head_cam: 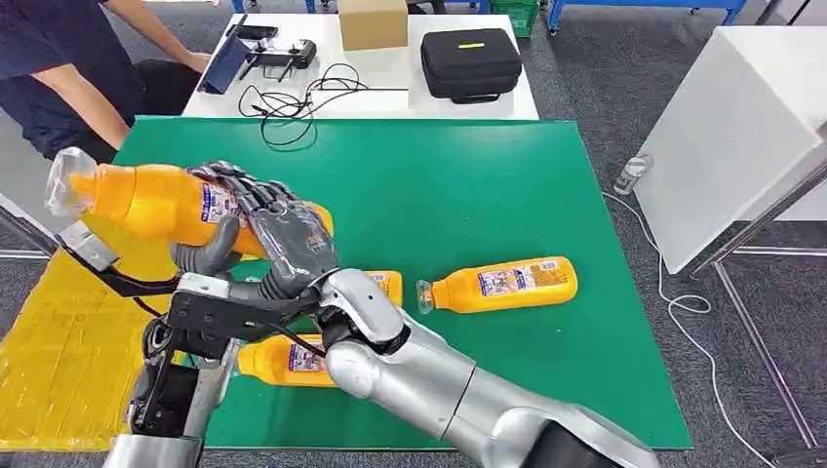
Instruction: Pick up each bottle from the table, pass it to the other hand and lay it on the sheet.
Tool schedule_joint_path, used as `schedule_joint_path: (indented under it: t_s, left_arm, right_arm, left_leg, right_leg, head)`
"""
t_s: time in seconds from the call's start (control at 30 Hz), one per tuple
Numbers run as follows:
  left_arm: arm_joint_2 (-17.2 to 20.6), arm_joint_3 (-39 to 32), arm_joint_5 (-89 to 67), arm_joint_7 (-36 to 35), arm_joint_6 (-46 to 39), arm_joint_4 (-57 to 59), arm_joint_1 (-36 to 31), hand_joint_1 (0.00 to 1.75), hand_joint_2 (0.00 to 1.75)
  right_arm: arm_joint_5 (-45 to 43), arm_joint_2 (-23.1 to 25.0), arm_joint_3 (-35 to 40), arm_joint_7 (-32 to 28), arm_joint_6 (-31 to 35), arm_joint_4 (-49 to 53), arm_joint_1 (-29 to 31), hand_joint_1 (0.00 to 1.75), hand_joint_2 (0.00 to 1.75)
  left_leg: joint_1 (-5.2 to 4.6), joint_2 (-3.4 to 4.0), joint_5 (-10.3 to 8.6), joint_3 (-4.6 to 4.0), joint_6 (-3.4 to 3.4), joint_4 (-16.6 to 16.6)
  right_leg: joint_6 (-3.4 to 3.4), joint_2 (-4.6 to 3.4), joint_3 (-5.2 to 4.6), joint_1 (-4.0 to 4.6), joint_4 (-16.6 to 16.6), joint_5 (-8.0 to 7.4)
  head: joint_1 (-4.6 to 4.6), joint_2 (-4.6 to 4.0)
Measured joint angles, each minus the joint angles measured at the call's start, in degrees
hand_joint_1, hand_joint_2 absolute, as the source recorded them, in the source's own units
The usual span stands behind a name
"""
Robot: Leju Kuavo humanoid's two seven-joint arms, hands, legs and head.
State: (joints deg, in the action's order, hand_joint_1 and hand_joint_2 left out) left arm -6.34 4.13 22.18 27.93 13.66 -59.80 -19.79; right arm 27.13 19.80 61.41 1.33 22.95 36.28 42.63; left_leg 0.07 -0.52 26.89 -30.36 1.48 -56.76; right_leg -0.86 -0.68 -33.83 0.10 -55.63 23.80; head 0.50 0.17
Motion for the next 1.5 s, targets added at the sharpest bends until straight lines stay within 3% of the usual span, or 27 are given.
schedule_joint_path:
  t_s: [0.27, 0.4, 0.47, 0.8, 0.93, 1.13, 1.33, 1.4, 1.5]
  left_arm:
    - [0.7, 1.2, -3.7, 1.1, -1.0, 0.3, -2.6, 1.75, 1.75]
    - [2.1, -1.7, -7.4, 2.6, -8.3, 1.9, -3.1, 1.75, 1.75]
    - [2.8, -2.8, -9.5, 3.3, -10.3, 2.3, -3.2, 1.75, 1.75]
    - [3.8, -4.1, -12.1, 3.9, -13.7, 3.3, -3.4, 1.75, 1.75]
    - [5.2, -4.2, -27.7, 4.5, -33.6, 4.8, -4.3, 1.75, 1.75]
    - [9.1, -6.4, -47.3, 3.3, -50.6, 12.0, -8.1, 1.75, 1.75]
    - [8.8, -20.7, -110.0, -5.0, -53.7, 9.3, -7.8, 1.75, 1.75]
    - [9.1, -23.4, -115.8, -7.5, -53.7, 8.7, -7.3, 1.75, 1.75]
    - [9.1, -25.2, -110.2, -9.1, -53.8, 8.2, -7.2, 1.75, 1.75]
  right_arm:
    - [11.4, -3.5, -13.2, -3.4, -4.6, 12.3, -7.1, 0.00, 0.00]
    - [12.5, -6.0, -18.2, -5.6, -4.0, 21.4, -10.7, 0.00, 0.00]
    - [12.4, -7.7, -20.8, -6.2, -3.8, 25.6, -12.6, 0.00, 0.00]
    - [12.4, -10.4, -24.0, -6.7, -3.7, 33.1, -15.5, 0.00, 0.00]
    - [10.6, -11.7, -25.4, -7.8, -3.6, 36.6, -17.5, 0.00, 0.00]
    - [9.0, -13.3, -30.1, -7.8, -7.9, 40.8, -19.4, 0.00, 0.00]
    - [6.2, -15.3, -32.6, -10.3, -9.8, 41.3, -21.6, 0.00, 0.00]
    - [5.9, -16.0, -32.8, -10.7, -9.8, 41.3, -22.0, 0.00, 0.00]
    - [5.6, -16.5, -33.0, -10.8, -9.8, 41.3, -22.3, 0.00, 0.00]
  left_leg:
    - [-0.02, -0.09, 0.00, -0.06, 0.00, 0.0]
    - [-0.02, 0.16, 0.02, 0.00, 0.01, 0.0]
    - [-0.02, -0.14, 0.01, -0.04, 0.00, 0.0]
    - [0.00, 0.00, 0.00, -0.04, 0.00, 0.0]
    - [0.00, 0.00, 0.00, -0.05, 0.00, 0.0]
    - [0.01, 0.00, -0.02, -0.04, -0.04, 0.0]
    - [0.00, 0.07, -0.03, -0.04, -0.06, 0.0]
    - [0.01, 0.07, -0.03, -0.05, -0.06, 0.0]
    - [0.01, -0.04, -0.03, -0.09, -0.06, 0.0]
  right_leg:
    - [-0.01, 0.08, 0.07, -0.08, 0.0, 0.00]
    - [-0.01, -0.13, -0.03, -0.07, 0.0, -0.01]
    - [-0.01, 0.06, 0.00, -0.02, 0.0, 0.01]
    - [0.00, 0.00, -0.01, -0.01, 0.0, 0.00]
    - [0.00, -0.01, -0.01, -0.01, 0.0, 0.00]
    - [0.00, -0.01, 0.00, 0.00, 0.0, 0.00]
    - [0.00, -0.04, -0.01, -0.02, 0.0, 0.00]
    - [0.00, -0.04, -0.05, -0.01, 0.0, 0.00]
    - [0.00, 0.00, -0.03, 0.00, 0.0, 0.00]
  head:
    - [0.04, -0.02]
    - [-0.02, -0.02]
    - [0.02, -0.02]
    - [0.00, 0.00]
    - [0.00, 0.00]
    - [0.02, 0.00]
    - [0.02, 0.00]
    - [0.02, 0.00]
    - [0.02, 0.00]
